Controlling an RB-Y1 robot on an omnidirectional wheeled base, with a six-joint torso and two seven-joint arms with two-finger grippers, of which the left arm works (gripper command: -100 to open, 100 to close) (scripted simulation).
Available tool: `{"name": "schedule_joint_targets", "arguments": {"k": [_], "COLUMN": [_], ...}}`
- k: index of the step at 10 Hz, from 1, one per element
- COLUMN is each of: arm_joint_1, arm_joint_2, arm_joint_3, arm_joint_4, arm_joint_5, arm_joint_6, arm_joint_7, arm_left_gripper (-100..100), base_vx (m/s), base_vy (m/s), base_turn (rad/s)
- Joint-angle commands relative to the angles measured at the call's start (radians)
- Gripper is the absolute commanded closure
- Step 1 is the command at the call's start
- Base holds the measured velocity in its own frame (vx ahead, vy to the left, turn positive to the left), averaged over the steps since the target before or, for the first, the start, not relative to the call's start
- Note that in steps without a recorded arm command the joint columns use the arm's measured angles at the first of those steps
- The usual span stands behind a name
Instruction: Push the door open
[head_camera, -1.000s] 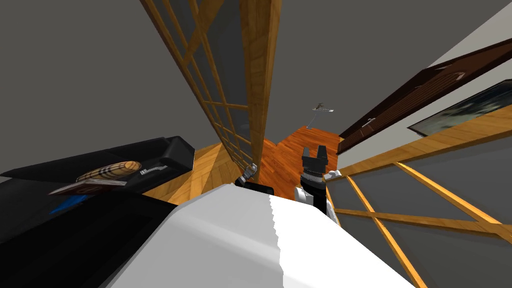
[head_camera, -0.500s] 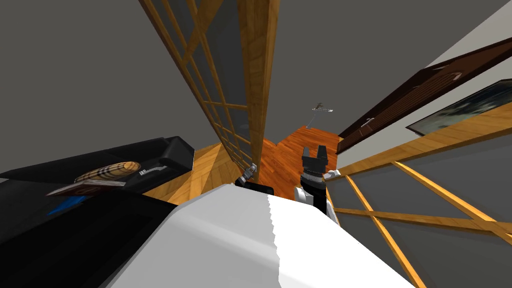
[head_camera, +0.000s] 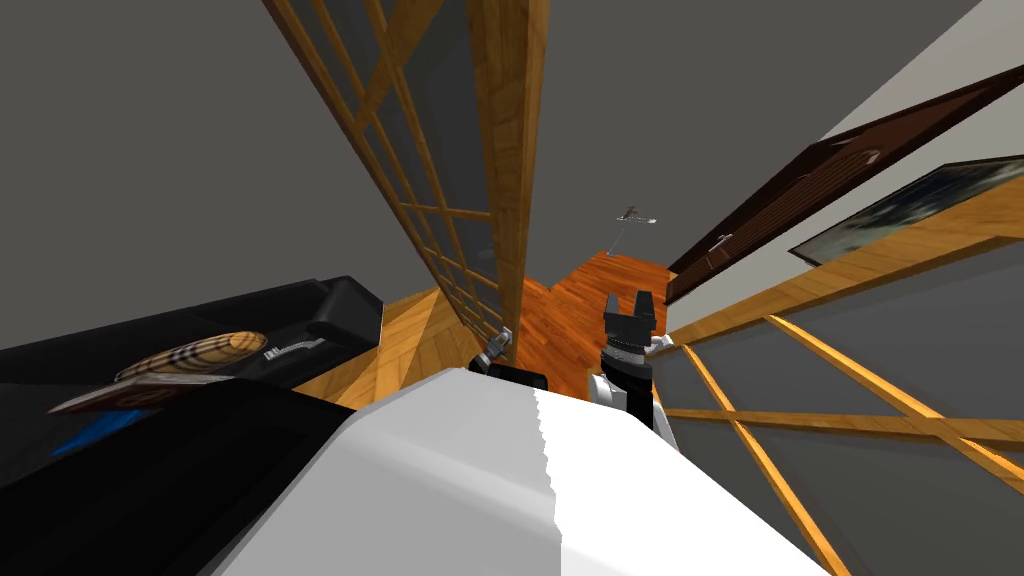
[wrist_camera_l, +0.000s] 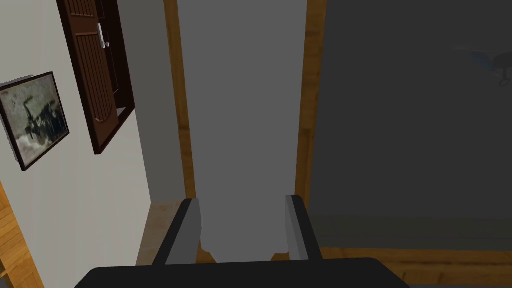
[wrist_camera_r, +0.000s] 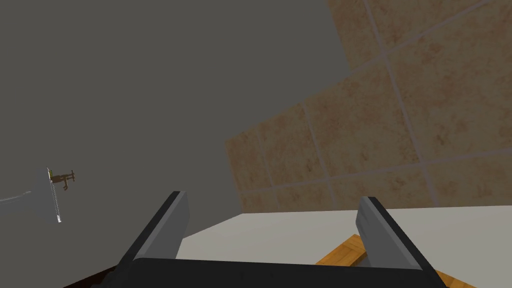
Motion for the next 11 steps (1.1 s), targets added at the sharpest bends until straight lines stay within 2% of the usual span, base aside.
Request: {"name": "schedule_joint_targets", "arguments": {"k": [1,11], "arm_joint_1": [-0.003,0.015], "arm_joint_2": [0.004,0.026], "arm_joint_3": [0.010,0.042], "arm_joint_4": [0.003,-0.001], "arm_joint_5": [0.018,0.127], "arm_joint_6": [-0.005,-0.009], "arm_joint_7": [0.029,0.251], "arm_left_gripper": [100,100], "base_vx": [0.031,0.033], "base_vy": [0.001,0.011], "base_turn": [-0.093,-0.108]}}
